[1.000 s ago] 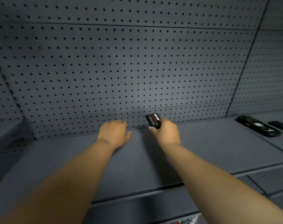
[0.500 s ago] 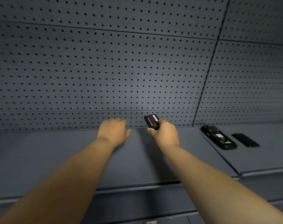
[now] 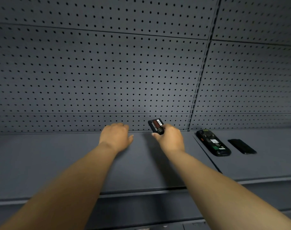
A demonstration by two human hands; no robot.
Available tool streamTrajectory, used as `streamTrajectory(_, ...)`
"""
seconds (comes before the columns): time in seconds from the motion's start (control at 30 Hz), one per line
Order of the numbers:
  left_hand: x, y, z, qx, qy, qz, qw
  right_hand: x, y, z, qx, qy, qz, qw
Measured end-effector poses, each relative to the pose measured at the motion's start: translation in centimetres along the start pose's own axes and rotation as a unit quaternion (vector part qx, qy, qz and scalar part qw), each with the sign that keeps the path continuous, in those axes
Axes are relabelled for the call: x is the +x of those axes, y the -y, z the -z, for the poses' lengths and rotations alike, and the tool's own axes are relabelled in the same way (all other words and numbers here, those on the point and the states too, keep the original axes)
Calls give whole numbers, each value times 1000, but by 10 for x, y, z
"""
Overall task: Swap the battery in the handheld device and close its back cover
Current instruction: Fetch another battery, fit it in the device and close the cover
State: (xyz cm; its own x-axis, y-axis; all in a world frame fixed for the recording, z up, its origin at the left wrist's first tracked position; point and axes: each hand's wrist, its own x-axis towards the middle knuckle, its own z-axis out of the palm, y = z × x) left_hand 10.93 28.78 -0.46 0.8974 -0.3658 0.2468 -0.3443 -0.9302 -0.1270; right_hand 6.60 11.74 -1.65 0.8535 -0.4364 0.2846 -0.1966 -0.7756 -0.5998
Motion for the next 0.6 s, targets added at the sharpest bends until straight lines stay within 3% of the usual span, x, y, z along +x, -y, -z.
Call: streamTrajectory(0.6,18,0,-11,-5,12,-45,999,3,-8,-5,14,-27,-42,999)
